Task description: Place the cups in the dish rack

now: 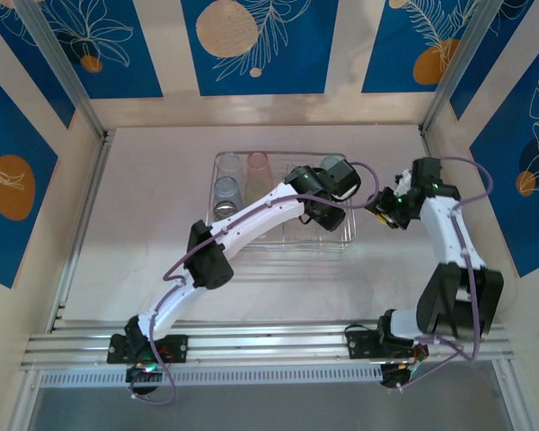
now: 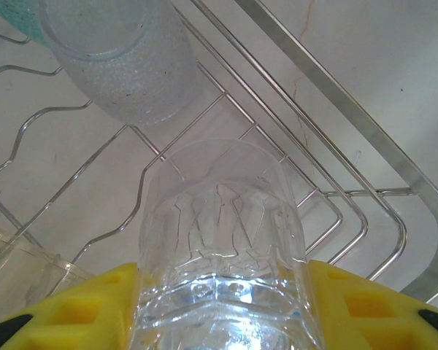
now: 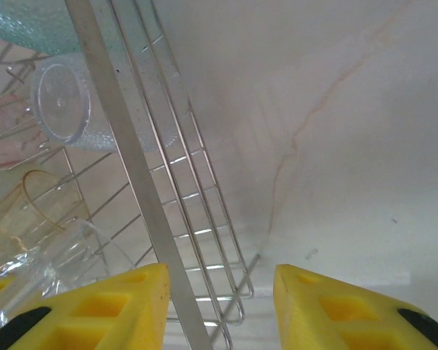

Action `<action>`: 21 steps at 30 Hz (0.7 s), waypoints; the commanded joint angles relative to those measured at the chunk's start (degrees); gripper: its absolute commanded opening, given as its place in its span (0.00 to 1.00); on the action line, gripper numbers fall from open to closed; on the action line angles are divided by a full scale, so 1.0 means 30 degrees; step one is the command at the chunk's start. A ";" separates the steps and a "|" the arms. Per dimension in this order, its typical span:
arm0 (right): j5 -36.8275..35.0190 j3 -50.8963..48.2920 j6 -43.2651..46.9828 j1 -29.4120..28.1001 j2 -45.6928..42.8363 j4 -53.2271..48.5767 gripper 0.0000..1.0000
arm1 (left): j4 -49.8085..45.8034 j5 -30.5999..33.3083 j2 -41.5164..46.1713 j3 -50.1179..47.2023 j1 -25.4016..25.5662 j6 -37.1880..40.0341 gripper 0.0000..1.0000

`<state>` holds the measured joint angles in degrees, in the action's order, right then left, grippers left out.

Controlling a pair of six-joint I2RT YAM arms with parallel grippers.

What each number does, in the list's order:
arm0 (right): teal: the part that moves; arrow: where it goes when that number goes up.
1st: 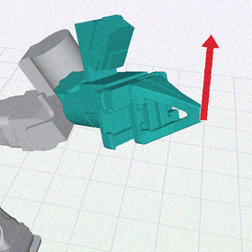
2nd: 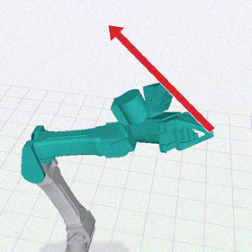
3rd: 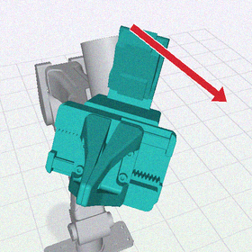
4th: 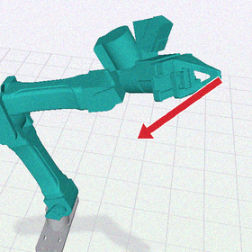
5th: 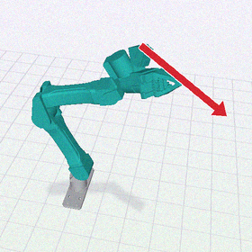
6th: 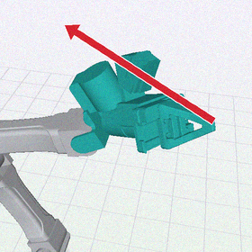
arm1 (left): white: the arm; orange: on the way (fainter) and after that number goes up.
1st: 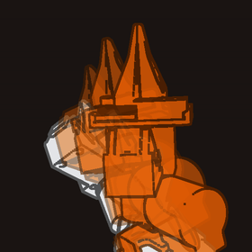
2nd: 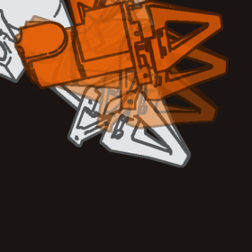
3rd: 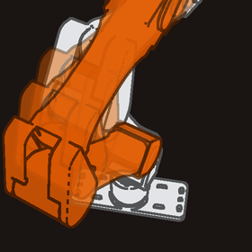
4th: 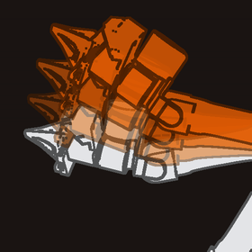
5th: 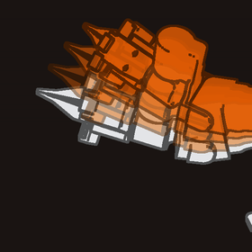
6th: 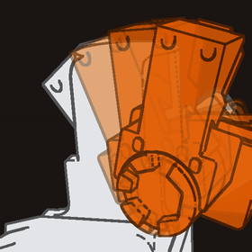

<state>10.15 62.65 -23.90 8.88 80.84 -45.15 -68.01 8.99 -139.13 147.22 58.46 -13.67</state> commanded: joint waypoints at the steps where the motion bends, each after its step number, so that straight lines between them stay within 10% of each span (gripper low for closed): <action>1: -0.1128 0.1920 0.0643 -0.1179 0.1735 0.0320 0.42 | -0.0054 0.0807 0.0471 0.0243 0.0085 -0.0355 0.00; 13: -0.2161 0.4713 0.2292 -0.3087 0.5226 0.0555 0.32 | 0.3178 0.0410 0.4281 -0.5923 -0.0862 -0.1897 0.00; 21: -0.4289 0.5090 0.3272 -0.4628 0.5722 -0.0285 0.02 | 0.4481 0.0402 0.6384 -0.8750 -0.1260 -0.2341 0.00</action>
<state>-0.27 77.17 -15.44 -3.14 97.51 -43.75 -55.90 9.28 -123.31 123.22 55.20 -19.22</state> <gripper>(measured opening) 0.052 0.467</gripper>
